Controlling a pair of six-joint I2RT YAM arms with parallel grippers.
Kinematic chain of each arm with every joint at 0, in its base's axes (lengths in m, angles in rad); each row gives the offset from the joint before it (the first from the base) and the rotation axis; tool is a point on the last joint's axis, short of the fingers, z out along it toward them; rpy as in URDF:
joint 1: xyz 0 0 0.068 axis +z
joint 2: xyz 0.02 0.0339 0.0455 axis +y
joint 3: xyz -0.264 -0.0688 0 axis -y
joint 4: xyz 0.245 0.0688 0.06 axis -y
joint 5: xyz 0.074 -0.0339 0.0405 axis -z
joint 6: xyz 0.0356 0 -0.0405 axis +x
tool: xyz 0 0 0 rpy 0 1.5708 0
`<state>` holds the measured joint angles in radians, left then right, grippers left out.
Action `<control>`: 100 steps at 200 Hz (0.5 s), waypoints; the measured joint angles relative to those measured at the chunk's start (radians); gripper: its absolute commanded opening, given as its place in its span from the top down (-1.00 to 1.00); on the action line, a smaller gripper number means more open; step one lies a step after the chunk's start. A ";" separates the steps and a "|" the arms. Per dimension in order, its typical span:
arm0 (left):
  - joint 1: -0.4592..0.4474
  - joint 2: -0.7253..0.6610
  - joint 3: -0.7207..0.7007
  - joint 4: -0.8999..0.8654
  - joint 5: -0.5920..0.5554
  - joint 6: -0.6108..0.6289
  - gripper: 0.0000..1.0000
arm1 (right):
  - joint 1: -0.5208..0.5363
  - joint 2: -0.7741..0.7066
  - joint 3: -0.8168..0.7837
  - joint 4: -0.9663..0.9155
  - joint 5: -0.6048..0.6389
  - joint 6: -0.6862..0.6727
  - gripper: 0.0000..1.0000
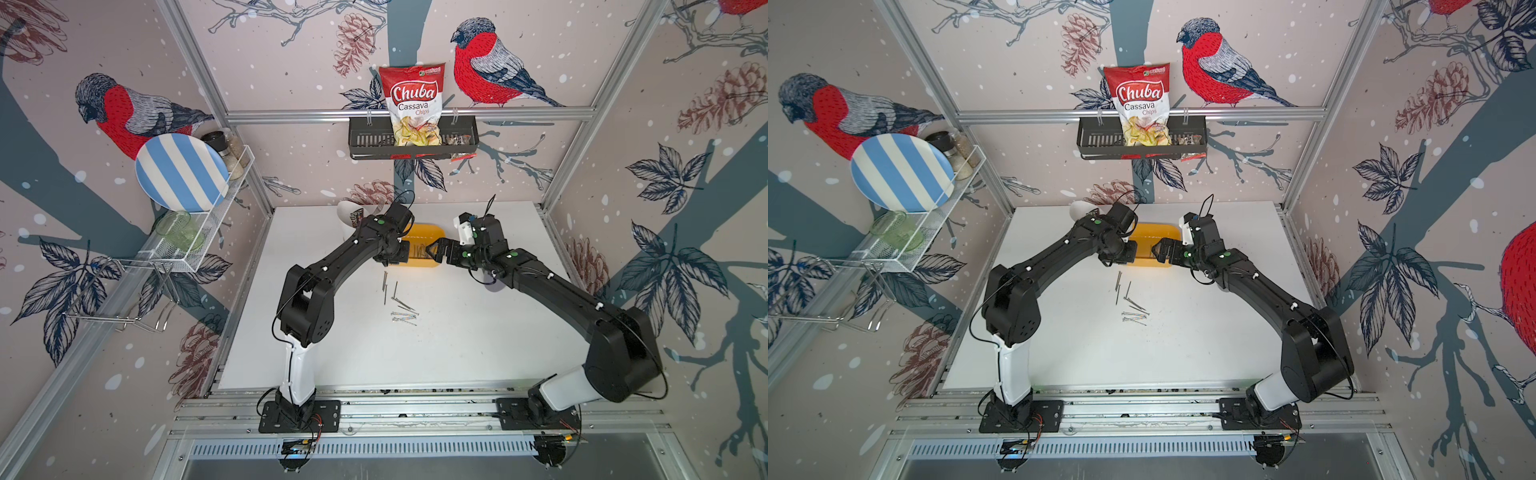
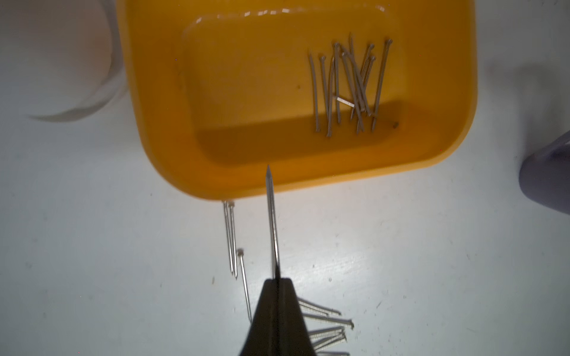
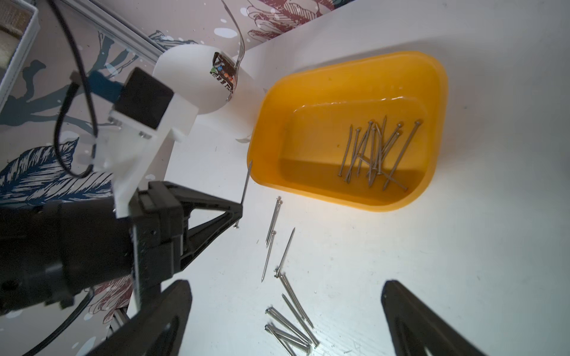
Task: Put the nails on the desktop into the storage box
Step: Place the nail in the storage box.
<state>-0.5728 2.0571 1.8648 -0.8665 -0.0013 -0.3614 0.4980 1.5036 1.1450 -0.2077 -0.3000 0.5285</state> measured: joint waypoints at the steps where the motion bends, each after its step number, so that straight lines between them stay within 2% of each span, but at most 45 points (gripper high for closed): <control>1: 0.000 0.005 0.006 -0.001 0.001 0.001 1.00 | -0.002 -0.001 0.001 -0.002 0.001 0.000 -1.00; 51: 0.015 0.286 0.382 -0.049 0.061 0.055 1.00 | -0.036 -0.024 0.005 -0.019 0.005 0.000 -1.00; 100: 0.036 0.402 0.451 -0.063 0.114 0.065 1.00 | -0.061 -0.037 0.005 -0.043 0.005 -0.003 -1.00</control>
<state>-0.5365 2.4596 2.3154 -0.9295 0.1127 -0.2962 0.4370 1.4670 1.1500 -0.2512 -0.2947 0.5255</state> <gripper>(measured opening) 0.048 0.998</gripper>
